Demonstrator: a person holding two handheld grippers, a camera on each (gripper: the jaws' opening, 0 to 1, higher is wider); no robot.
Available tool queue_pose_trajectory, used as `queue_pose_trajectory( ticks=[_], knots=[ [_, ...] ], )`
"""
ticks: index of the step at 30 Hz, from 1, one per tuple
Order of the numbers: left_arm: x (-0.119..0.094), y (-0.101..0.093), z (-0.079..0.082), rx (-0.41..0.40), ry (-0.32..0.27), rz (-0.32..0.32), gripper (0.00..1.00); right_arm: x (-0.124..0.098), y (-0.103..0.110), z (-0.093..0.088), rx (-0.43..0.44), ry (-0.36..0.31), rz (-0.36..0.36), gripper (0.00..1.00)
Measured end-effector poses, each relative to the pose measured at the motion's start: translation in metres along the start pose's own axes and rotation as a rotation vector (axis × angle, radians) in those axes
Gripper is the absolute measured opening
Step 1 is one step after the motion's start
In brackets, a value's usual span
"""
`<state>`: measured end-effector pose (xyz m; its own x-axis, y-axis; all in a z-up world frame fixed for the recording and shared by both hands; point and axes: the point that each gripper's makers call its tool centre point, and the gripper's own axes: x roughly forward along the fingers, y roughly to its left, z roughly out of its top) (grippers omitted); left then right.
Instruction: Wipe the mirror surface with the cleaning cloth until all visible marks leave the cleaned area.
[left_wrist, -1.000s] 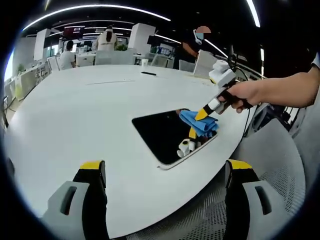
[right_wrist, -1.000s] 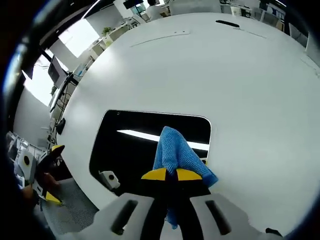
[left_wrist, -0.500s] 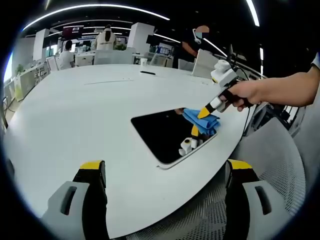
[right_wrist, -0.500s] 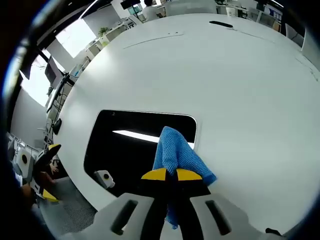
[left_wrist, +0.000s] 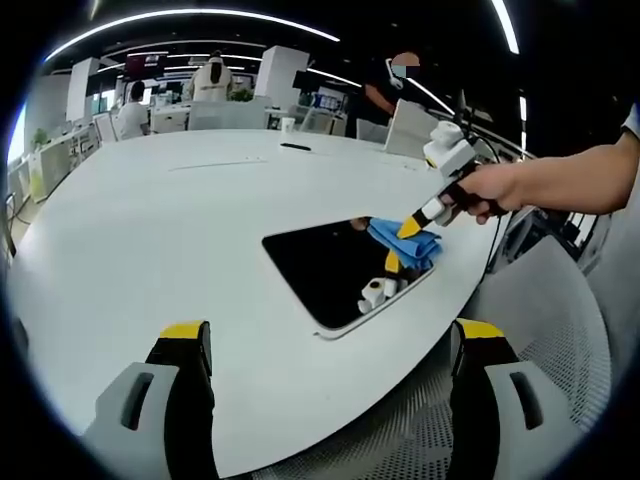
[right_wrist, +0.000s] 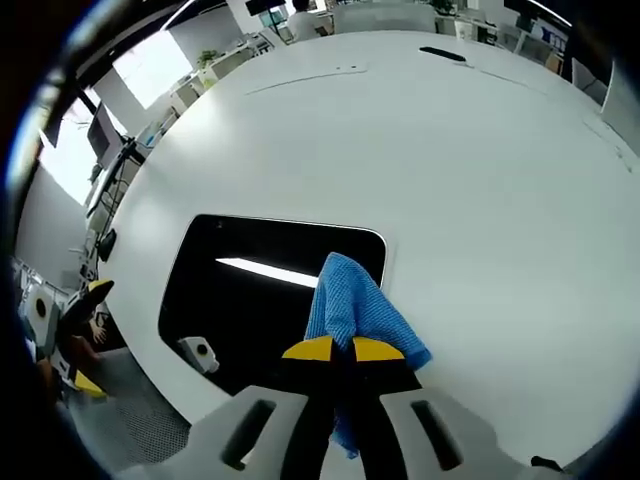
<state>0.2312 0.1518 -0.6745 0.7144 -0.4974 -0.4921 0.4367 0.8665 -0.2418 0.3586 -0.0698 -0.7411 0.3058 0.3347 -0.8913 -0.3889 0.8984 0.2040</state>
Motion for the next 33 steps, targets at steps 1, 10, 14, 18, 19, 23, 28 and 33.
queue_pose_trajectory(
  ticks=[1,10,14,18,19,23,28,33],
  knots=[
    [0.000,0.000,0.000,0.001,-0.002,0.000,0.99,0.000,0.000,0.000,0.003,-0.001,-0.001,0.00],
    [-0.001,0.000,0.001,-0.007,-0.006,-0.002,0.99,-0.004,0.008,-0.009,-0.009,-0.028,-0.023,0.00],
    [-0.001,0.000,0.001,-0.006,-0.007,-0.002,0.99,-0.006,0.011,-0.014,0.003,-0.037,-0.025,0.00],
    [-0.001,0.001,0.001,-0.007,-0.007,0.000,0.99,-0.008,0.013,-0.019,0.018,-0.045,-0.025,0.00],
    [-0.001,0.001,0.001,-0.007,-0.008,0.000,0.99,-0.008,0.014,-0.020,0.021,-0.044,-0.024,0.00],
    [-0.001,0.001,0.001,-0.008,-0.009,0.000,0.99,-0.010,0.018,-0.026,0.035,-0.045,-0.015,0.00],
    [-0.001,0.000,0.001,-0.011,-0.012,-0.001,0.99,-0.012,0.023,-0.032,0.030,-0.044,-0.015,0.00],
    [-0.001,0.000,0.002,-0.014,-0.012,-0.001,0.99,-0.014,0.025,-0.036,0.031,-0.044,-0.018,0.00]
  ],
)
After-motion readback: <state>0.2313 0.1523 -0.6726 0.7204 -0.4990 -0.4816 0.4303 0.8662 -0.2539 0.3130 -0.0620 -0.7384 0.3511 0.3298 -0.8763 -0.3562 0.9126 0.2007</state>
